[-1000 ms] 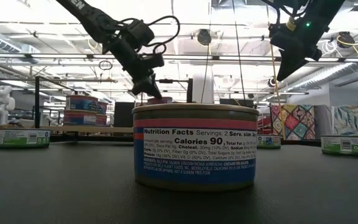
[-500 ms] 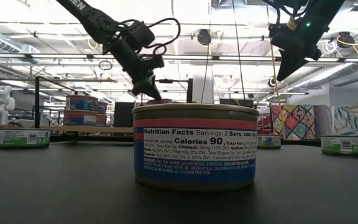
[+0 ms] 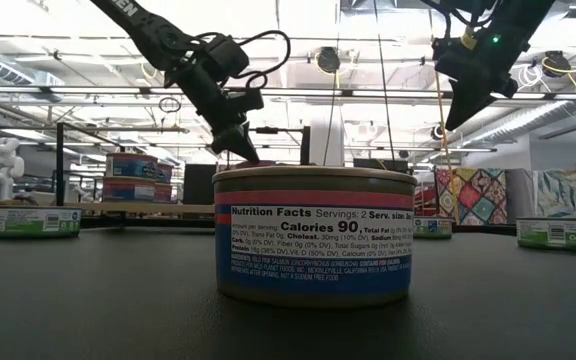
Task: Stack canned seafood by type on shelf
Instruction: Stack the blue tuna can on top of the blue tuna can on the shelf, then put the blue tuna can on the shelf
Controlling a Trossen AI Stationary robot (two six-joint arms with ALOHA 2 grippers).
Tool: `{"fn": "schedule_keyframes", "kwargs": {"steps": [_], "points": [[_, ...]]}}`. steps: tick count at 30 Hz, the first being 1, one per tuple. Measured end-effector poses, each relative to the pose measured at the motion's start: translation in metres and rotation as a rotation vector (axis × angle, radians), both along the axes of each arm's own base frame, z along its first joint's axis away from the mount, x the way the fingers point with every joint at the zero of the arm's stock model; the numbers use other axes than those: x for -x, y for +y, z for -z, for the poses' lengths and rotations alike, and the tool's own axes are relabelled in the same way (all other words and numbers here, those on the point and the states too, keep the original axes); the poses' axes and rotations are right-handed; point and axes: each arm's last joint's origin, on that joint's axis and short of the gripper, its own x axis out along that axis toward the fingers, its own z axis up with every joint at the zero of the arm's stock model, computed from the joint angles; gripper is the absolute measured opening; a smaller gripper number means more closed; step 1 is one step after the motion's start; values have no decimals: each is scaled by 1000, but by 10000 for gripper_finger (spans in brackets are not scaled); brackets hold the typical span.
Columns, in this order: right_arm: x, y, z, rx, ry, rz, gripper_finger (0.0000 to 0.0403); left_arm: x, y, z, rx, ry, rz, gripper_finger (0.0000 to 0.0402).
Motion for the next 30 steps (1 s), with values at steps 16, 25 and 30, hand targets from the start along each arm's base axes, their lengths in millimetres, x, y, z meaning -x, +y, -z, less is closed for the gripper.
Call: {"fn": "schedule_keyframes", "kwargs": {"steps": [16, 25, 30], "points": [[0, 0, 0, 5, 9, -12, 0, -1, 1, -2, -18, -15, -6, 24], [-1, 1, 1, -37, 0, -42, 0, -1, 0, -2, -27, -6, 3, 25], [-1, 1, 1, -37, 1, -43, 0, -3, -2, -10, -35, -23, 1, 25]]}}
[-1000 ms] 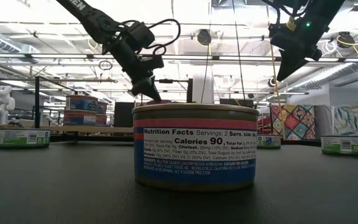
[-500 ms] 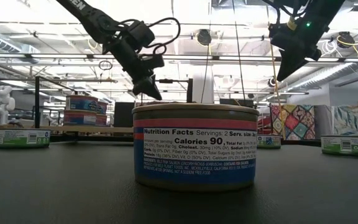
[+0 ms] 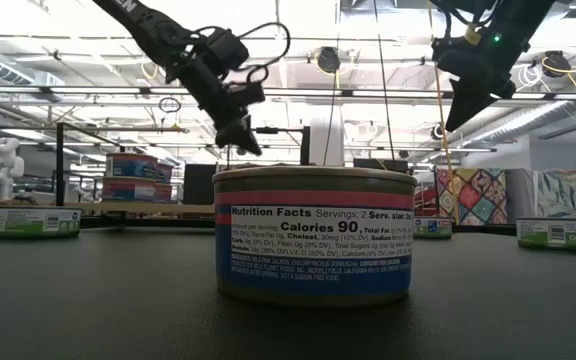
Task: Stack canned seafood by type on shelf
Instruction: Put the blue tuna can on the shelf
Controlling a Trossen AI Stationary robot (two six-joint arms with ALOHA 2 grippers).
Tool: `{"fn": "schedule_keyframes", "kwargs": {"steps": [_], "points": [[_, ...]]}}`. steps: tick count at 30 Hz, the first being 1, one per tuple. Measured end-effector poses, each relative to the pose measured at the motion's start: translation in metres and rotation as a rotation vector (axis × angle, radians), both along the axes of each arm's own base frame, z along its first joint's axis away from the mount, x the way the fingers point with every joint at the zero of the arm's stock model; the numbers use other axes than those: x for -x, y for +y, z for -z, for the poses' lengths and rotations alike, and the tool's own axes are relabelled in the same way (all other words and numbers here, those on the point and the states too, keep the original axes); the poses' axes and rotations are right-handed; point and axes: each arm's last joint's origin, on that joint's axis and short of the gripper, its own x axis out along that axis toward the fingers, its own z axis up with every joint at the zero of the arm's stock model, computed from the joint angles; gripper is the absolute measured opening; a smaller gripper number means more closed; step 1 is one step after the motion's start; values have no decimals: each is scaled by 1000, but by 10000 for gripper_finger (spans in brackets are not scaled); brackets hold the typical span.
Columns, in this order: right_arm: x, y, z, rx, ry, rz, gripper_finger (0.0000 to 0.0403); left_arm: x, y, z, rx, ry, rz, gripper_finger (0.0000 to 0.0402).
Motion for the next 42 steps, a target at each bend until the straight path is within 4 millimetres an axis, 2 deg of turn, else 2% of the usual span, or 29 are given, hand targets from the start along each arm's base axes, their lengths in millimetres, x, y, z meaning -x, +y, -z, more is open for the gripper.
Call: {"fn": "schedule_keyframes", "kwargs": {"steps": [6, 14, 17, 23, 28, 33, 37, 42], "points": [[0, 0, 0, 4, 5, -9, 0, 0, -10, -24, -33, -80, 15, 25], [0, 0, 0, 18, 20, -36, 0, 10, -29, -50, 13, -173, -4, 25], [-2, 0, -1, 25, 7, -40, 0, 12, -43, -60, 88, -235, 40, 25], [-10, -1, -6, 38, -63, -136, 0, 4, -80, -63, 342, -288, 208, 25], [-15, 6, -7, -40, -111, -255, 0, -8, -132, -58, 465, -239, 284, 24], [-20, 27, -7, -72, -131, -359, 0, -12, -201, -55, 507, -217, 235, 24], [-26, 52, -8, -94, -168, -462, 0, -8, -258, -55, 553, -275, 185, 24], [-28, 95, -2, -173, -154, -594, 0, -4, -324, -47, 614, -405, 140, 24]]}}
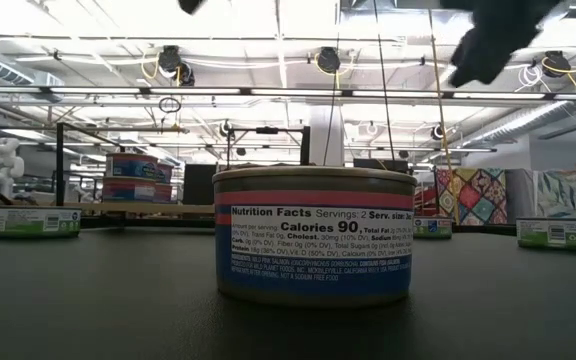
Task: Stack canned seafood by type on shelf
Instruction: Put the blue tuna can on the shelf
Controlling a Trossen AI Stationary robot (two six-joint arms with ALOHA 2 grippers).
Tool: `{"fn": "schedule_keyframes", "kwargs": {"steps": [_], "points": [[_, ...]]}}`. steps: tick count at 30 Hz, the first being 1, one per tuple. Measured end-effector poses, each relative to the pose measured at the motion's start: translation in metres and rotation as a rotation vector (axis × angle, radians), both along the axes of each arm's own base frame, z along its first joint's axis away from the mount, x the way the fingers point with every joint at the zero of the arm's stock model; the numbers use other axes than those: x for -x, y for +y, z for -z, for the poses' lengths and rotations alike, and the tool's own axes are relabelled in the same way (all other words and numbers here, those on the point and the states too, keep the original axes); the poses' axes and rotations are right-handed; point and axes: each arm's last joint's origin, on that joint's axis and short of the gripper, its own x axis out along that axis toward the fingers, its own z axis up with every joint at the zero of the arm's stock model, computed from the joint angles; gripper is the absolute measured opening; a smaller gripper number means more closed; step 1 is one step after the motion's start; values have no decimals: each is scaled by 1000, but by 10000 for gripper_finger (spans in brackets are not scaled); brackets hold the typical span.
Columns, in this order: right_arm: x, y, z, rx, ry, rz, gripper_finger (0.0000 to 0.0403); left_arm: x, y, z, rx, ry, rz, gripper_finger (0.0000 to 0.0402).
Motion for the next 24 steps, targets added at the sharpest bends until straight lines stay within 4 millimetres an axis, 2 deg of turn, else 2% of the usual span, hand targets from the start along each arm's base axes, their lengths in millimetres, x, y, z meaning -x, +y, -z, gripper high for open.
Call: {"fn": "schedule_keyframes", "kwargs": {"steps": [5, 10, 12, 18, 24], "points": [[9, 48, 10, -66, 68, -124, 0, -2, -49, 21, 132, -68, -17, 24], [31, 84, 14, -128, 132, -245, 0, -23, -85, 55, 168, -92, 30, 24], [40, 93, 13, -165, 137, -262, 0, -36, -96, 61, 153, -73, 35, 24], [57, 111, 13, -210, 160, -306, 0, -77, -133, 61, -9, 34, 96, 24], [60, 114, 13, -204, 162, -327, 0, -98, -151, 42, -107, 174, 125, 25]]}}
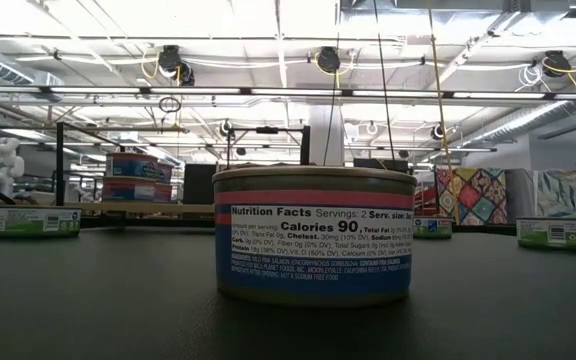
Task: Stack canned seafood by type on shelf
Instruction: Put the blue tuna can on the shelf
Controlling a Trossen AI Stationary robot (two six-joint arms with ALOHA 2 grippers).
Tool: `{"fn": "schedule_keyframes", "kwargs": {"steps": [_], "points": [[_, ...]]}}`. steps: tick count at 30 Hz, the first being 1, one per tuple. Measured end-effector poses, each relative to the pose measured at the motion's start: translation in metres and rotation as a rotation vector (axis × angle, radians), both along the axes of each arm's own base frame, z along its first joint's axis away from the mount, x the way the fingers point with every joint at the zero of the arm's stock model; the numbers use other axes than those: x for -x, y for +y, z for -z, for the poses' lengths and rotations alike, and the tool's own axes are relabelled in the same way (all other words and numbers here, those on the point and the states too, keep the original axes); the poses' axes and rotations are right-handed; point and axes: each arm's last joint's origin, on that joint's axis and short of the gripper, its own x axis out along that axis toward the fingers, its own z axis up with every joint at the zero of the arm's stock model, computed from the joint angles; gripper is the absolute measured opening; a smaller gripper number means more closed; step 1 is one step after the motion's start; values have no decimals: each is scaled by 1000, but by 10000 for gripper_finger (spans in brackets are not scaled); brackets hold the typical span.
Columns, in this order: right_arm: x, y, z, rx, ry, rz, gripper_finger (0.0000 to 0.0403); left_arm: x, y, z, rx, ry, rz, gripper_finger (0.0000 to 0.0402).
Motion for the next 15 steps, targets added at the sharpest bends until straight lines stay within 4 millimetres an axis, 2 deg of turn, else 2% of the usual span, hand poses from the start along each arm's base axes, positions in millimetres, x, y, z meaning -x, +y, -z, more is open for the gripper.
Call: {"fn": "schedule_keyframes", "kwargs": {"steps": [3, 6, 11, 15], "points": [[5, 4, 0, -19, 14, 0, 0, -17, -3, -3, -28, -68, 26, 34], [13, 9, 1, -49, 70, -7, 0, -44, 0, 2, -95, -202, 92, 54], [33, 11, 7, -34, 219, 38, 0, -92, 20, 32, -266, -358, 177, 108], [47, 6, 12, 22, 328, 144, 0, -126, 45, 37, -272, -469, 243, 154]]}}
